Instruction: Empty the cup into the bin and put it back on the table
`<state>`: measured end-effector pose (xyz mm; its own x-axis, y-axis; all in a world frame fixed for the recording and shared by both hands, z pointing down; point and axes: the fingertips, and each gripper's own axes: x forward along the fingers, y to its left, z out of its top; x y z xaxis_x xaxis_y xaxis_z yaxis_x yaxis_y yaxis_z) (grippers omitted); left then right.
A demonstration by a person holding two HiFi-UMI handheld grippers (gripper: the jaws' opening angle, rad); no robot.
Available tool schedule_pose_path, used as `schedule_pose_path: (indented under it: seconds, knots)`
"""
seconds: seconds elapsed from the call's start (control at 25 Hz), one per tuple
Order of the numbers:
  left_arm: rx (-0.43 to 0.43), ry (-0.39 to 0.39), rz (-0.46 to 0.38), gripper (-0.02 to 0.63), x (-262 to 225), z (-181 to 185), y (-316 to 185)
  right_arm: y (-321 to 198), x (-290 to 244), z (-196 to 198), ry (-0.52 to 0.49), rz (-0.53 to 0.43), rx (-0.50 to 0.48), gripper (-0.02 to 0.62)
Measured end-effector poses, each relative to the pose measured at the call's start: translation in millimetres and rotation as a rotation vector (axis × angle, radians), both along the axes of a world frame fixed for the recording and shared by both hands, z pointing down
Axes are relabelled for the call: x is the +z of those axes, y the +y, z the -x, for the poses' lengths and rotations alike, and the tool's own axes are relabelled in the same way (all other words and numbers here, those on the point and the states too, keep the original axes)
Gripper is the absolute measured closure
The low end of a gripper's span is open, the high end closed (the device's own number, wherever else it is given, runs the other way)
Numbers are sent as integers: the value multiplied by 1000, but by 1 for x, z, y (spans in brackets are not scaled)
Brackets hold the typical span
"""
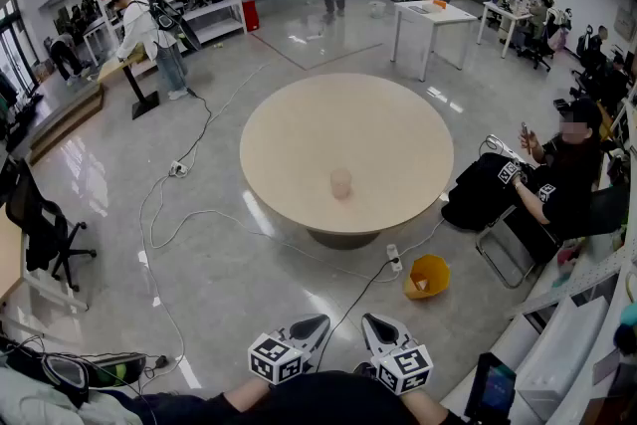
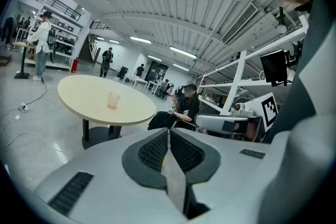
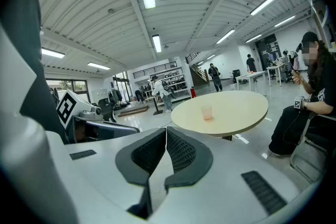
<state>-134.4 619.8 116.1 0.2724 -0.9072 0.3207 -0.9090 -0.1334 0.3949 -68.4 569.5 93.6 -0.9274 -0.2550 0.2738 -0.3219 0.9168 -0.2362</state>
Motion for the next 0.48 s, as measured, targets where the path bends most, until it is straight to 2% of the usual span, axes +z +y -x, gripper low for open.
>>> schedule_pose_path:
  seconds: [0.36, 0.48]
  knots:
    - [-19, 5, -10, 577, 1, -32, -12, -11, 2, -31, 13, -13, -20, 578]
    - [-29, 6, -13, 577, 2, -47, -15, -17, 0, -46, -10, -11, -22, 578]
